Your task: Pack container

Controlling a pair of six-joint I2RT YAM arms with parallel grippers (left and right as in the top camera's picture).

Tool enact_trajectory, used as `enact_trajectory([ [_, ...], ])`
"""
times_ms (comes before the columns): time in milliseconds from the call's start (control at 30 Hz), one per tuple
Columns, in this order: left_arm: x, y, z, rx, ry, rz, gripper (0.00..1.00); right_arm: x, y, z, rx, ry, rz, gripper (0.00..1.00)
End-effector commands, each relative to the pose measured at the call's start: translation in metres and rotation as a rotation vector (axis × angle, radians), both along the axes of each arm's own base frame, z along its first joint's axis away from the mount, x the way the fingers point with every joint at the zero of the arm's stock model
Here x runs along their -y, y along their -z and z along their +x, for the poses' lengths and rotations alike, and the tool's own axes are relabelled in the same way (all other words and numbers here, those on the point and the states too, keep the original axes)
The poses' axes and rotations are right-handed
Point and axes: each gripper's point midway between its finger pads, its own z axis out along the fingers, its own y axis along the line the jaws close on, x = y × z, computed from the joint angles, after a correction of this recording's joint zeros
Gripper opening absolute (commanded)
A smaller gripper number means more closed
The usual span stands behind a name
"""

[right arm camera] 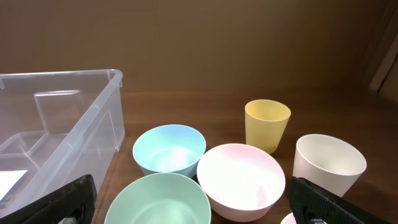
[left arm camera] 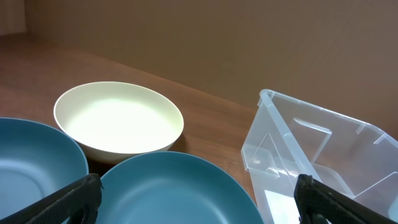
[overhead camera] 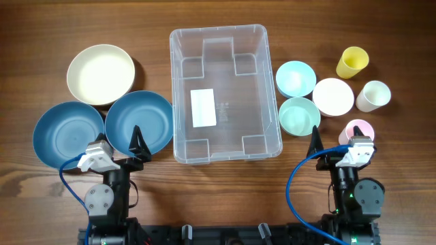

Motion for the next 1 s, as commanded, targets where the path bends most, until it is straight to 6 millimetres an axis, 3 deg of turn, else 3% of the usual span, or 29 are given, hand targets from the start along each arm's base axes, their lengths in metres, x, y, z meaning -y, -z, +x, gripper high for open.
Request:
enact_trajectory([
  [0, 0.003, 0.004, 0.001, -0.011, 0.020, 0.022, 1.00, -0.004, -0.001, 0.000, 0.010, -0.023, -0.011, 1.00],
  [367, 0.003, 0.004, 0.001, -0.010, 0.020, 0.018, 1.00, 0.004, -0.002, 0.000, 0.012, 0.021, -0.046, 1.00],
  [567, 0.001, -0.003, 0.001, 0.021, 0.008, 0.021, 1.00, -0.002, -0.024, 0.000, 0.100, -0.011, -0.040, 1.00],
  [800, 0.001, -0.077, -0.006, 0.228, 0.005, 0.032, 1.00, -0.002, -0.073, -0.005, 0.229, -0.006, -0.050, 1.00],
  [967, 0.001, -0.137, -0.003, 0.206, 0.003, 0.080, 1.00, 0.011, -0.122, 0.009, 0.190, 0.063, -0.091, 1.00],
])
